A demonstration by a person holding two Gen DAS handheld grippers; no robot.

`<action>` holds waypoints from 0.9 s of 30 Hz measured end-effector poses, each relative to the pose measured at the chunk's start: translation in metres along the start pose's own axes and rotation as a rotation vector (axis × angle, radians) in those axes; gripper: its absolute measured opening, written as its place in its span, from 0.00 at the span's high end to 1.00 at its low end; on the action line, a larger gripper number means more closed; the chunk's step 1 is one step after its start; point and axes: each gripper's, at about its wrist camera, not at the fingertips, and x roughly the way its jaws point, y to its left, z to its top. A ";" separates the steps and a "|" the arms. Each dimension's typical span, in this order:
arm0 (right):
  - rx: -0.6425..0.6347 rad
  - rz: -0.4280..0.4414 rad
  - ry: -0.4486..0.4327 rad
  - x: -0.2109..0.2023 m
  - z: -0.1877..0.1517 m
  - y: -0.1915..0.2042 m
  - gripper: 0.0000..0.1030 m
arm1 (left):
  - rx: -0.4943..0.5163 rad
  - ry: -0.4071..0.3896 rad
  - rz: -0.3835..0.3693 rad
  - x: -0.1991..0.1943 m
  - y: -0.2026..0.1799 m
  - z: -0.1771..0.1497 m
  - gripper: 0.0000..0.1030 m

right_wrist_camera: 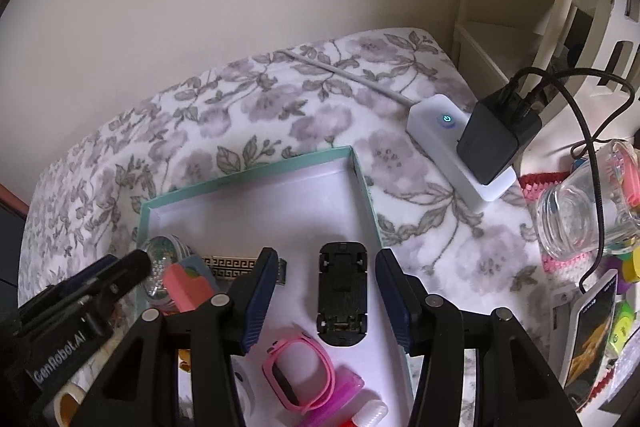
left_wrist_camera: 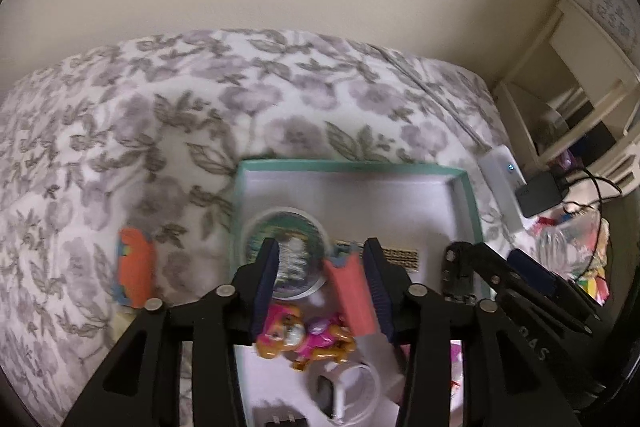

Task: Organize rigid objects
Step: 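Lower and open the right gripper to release the car while the left releases the block, then withdraw both grippers from the tray toward the cream clip and orange-blue block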

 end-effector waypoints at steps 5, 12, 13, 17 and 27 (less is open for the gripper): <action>-0.028 -0.008 0.003 0.005 -0.003 0.012 0.36 | -0.052 -0.035 0.099 -0.005 0.026 0.008 0.32; -0.039 0.015 -0.004 0.014 -0.006 0.025 0.18 | -0.121 -0.051 0.214 -0.002 0.058 0.010 0.20; -0.041 0.015 -0.008 0.014 -0.006 0.026 0.15 | -0.127 -0.050 0.217 -0.001 0.060 0.011 0.16; -0.053 0.017 -0.020 0.016 -0.006 0.031 0.11 | -0.137 -0.043 0.237 0.003 0.063 0.010 0.16; -0.030 0.111 -0.070 0.012 -0.005 0.040 0.02 | -0.172 -0.043 0.254 0.003 0.074 0.011 0.16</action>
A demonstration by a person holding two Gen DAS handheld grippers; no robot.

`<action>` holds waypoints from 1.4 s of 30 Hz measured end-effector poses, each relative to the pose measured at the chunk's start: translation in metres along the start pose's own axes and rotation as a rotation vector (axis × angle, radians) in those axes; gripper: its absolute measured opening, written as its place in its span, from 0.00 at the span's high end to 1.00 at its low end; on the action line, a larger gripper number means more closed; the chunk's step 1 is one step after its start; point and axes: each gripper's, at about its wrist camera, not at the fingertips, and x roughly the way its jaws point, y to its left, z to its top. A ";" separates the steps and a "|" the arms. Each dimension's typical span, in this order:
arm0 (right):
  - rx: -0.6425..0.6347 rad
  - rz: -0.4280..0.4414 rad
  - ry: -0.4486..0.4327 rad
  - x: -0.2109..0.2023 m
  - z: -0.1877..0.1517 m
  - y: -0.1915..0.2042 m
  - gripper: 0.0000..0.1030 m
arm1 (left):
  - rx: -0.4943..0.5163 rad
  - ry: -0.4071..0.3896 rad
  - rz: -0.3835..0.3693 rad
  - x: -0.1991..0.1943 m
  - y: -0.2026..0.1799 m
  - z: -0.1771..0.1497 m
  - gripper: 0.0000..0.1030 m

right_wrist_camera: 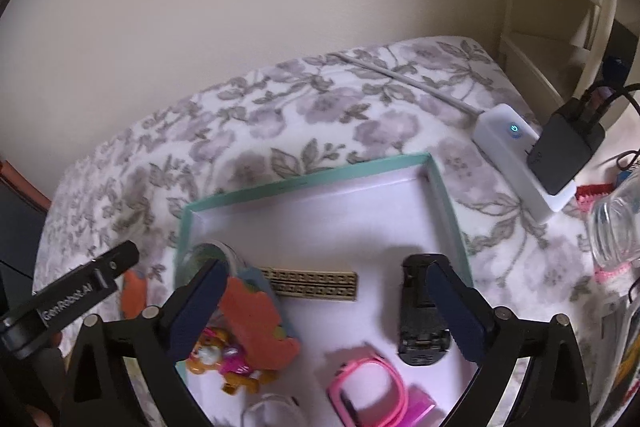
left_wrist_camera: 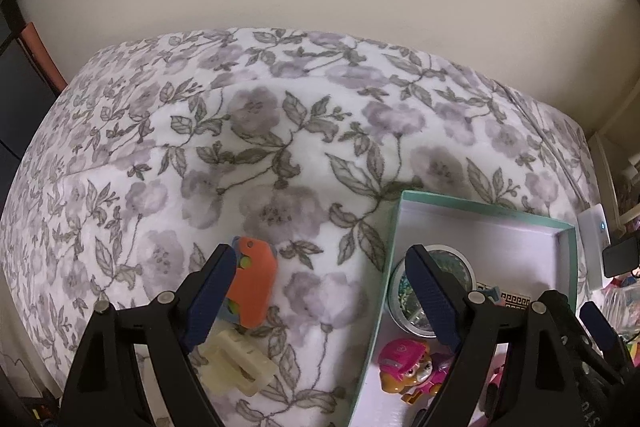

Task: Organize rigid objects
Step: 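Withdraw both grippers from the tray toward the cream clip and orange-blue block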

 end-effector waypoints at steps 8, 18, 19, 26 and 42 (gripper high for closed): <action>-0.028 0.051 -0.056 -0.014 0.004 0.025 0.02 | -0.054 0.013 -0.033 -0.003 0.021 0.003 0.16; -0.188 0.148 -0.019 -0.013 -0.008 0.108 0.02 | -0.140 0.020 0.023 -0.017 0.071 0.015 0.16; -0.205 0.148 -0.017 -0.013 -0.010 0.115 0.02 | -0.150 0.019 0.028 -0.018 0.078 0.016 0.16; -0.280 0.191 0.042 -0.005 -0.022 0.148 0.02 | -0.181 0.028 0.054 -0.030 0.117 0.015 0.16; -0.334 0.205 0.143 0.027 -0.042 0.174 0.14 | -0.307 0.198 0.050 0.011 0.168 -0.014 0.16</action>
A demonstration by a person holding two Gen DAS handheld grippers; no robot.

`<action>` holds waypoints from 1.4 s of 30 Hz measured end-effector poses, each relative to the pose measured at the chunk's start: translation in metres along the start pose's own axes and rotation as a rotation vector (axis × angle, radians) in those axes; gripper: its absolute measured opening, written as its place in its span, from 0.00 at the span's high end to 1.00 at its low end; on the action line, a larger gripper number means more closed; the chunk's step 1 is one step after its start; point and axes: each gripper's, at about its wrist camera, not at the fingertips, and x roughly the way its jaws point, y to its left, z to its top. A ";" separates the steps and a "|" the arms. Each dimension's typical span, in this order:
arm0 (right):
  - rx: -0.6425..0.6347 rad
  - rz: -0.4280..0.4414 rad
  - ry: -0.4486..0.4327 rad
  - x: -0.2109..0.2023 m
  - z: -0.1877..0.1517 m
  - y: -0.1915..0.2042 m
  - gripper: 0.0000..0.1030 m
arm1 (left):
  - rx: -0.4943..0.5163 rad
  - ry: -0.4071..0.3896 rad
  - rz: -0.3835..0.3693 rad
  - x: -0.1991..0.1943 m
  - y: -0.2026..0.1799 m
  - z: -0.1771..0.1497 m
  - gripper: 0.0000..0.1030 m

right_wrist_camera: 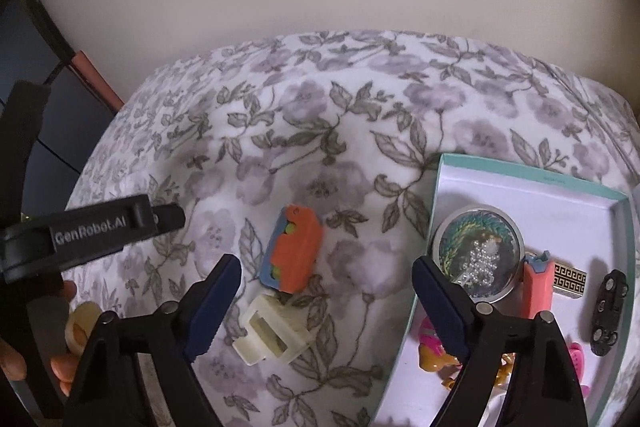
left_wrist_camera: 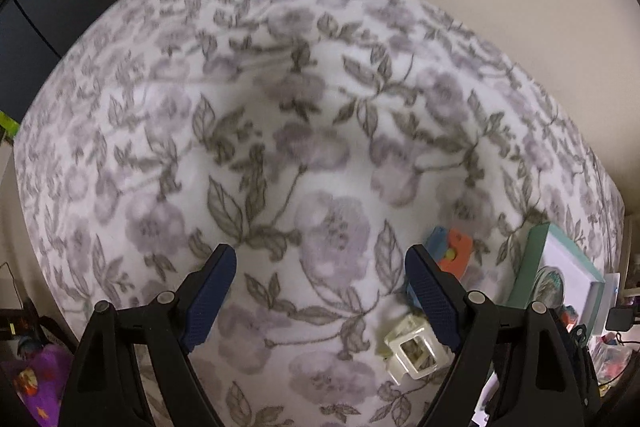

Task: Organize rigid objects
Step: 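Withdraw both grippers from the tray toward the cream clip and orange-blue block, then grasp the cream square plastic clip with the left gripper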

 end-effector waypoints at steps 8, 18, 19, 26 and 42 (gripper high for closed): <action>-0.033 -0.021 0.014 0.000 -0.002 0.003 0.14 | 0.028 0.044 -0.012 0.010 -0.010 -0.018 0.16; -0.039 -0.069 0.034 -0.003 -0.003 -0.003 0.14 | 0.006 0.054 -0.052 0.010 -0.009 -0.033 0.16; -0.040 -0.072 0.035 -0.003 -0.003 -0.004 0.14 | 0.004 0.052 -0.057 0.009 -0.009 -0.035 0.16; -0.018 -0.130 0.024 -0.006 -0.002 -0.015 0.14 | -0.066 0.073 -0.095 0.005 0.003 -0.042 0.16; 0.053 -0.132 -0.006 -0.015 0.001 -0.031 0.13 | 0.160 0.124 -0.047 0.020 -0.048 -0.075 0.16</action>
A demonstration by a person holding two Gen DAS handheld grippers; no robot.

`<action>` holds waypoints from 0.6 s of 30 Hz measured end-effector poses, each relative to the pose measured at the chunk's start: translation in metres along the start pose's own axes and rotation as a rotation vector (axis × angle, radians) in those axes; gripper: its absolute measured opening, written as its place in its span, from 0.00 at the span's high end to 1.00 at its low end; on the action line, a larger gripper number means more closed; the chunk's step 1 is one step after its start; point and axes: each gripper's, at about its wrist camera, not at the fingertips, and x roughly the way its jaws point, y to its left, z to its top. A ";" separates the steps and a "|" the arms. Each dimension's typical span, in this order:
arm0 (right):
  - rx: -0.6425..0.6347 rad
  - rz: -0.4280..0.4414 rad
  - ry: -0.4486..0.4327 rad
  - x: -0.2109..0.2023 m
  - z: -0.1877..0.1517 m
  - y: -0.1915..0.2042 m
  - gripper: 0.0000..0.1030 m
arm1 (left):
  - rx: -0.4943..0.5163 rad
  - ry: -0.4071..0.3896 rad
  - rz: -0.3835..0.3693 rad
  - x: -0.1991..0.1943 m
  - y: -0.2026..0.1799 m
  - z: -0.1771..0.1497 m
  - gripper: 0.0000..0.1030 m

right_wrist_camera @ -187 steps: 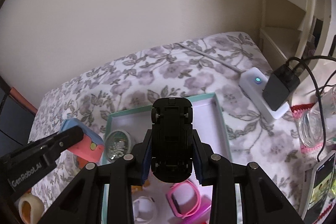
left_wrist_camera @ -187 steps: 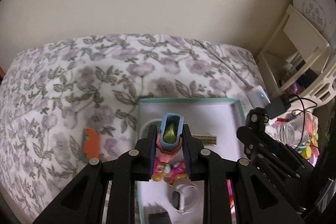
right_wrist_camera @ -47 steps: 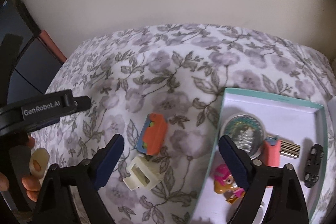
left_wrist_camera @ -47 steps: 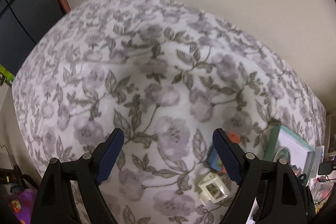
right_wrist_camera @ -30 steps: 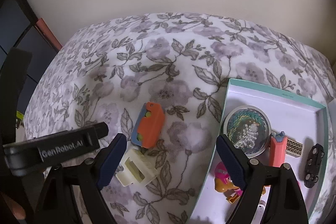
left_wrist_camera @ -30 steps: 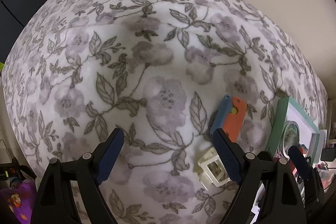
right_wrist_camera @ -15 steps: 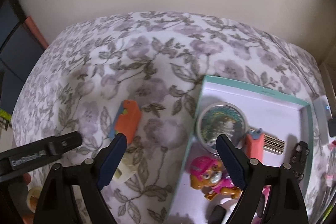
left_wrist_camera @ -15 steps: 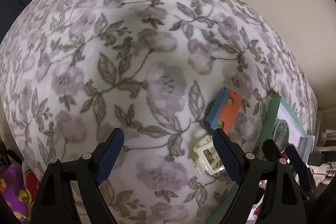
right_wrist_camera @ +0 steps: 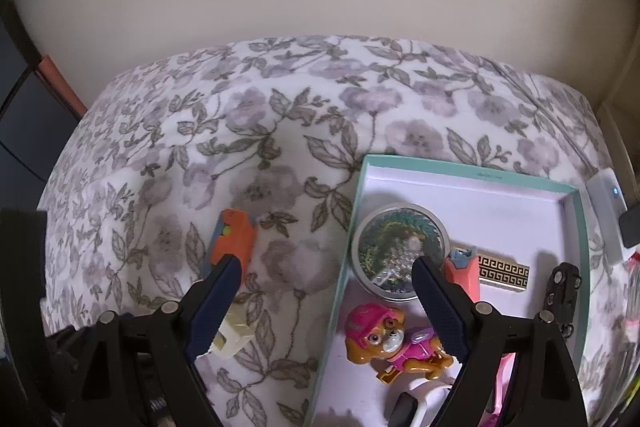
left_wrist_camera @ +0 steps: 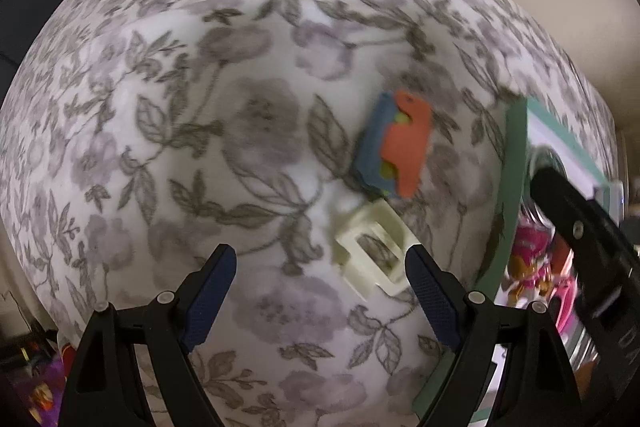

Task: Organize rigid objects
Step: 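Grasp the cream square plastic clip with the left gripper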

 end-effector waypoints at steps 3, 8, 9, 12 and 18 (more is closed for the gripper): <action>0.008 -0.003 0.005 0.001 0.000 -0.003 0.13 | 0.040 0.012 0.005 0.004 -0.011 -0.004 0.15; 0.008 -0.003 0.012 0.003 -0.001 -0.003 0.13 | 0.109 0.022 0.020 0.011 -0.031 -0.012 0.15; 0.008 -0.004 0.015 0.005 -0.001 -0.003 0.13 | 0.117 0.023 0.019 0.013 -0.034 -0.013 0.15; 0.012 -0.006 0.025 0.008 -0.001 -0.004 0.13 | 0.144 0.028 0.037 0.015 -0.046 -0.018 0.15; 0.026 -0.019 0.032 0.009 -0.001 -0.008 0.14 | 0.171 0.042 0.062 0.025 -0.070 -0.030 0.16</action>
